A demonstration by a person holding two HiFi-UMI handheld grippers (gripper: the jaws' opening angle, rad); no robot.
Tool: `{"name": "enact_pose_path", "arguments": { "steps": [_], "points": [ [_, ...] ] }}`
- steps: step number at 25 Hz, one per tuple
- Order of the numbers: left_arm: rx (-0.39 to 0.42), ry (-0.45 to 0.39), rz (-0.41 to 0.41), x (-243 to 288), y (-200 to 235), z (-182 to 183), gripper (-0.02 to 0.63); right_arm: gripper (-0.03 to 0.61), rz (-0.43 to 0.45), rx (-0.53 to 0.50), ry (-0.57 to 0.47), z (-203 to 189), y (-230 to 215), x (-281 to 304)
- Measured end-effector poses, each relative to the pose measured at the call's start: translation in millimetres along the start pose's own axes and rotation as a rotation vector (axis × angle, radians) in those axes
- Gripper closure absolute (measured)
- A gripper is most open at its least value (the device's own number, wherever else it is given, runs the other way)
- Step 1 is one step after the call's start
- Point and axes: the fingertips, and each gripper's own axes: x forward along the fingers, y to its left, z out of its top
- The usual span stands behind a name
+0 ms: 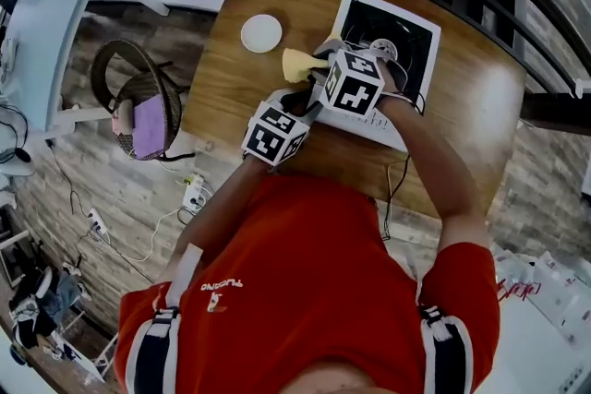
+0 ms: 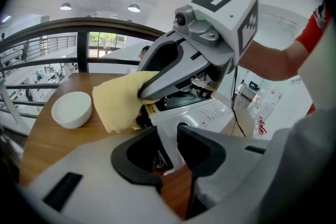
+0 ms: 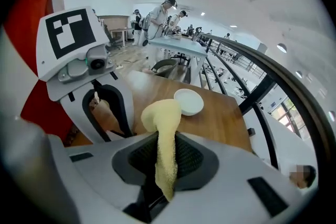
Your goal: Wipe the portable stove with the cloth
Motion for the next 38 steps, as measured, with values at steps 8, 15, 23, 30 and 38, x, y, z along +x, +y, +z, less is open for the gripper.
{"name": "enact_pose_path", "arguments": {
  "steps": [8,15,23,30,38],
  "points": [
    [0.014,-0.014,0.006,0,0,-1,0.491,0.492,0.049,0.162,-0.104,11,24,-12],
    [0.051,-0.012,0.019,-1,2,0,0.488,0.492,0.016,0.334,-0.29,29,22,-45],
    [0.104,-0.104,0.043,-19,1,27,0.488,0.492,-0.174,0.524,-0.573,28,8,-121],
    [0.182,-0.328,0.081,-58,-3,86,0.511,0.492,-0.463,0.649,-0.775,8,-4,-185],
    [0.224,-0.638,0.022,-100,-44,154,0.569,0.492,-0.668,0.692,-0.892,-12,18,-224]
  ]
}}
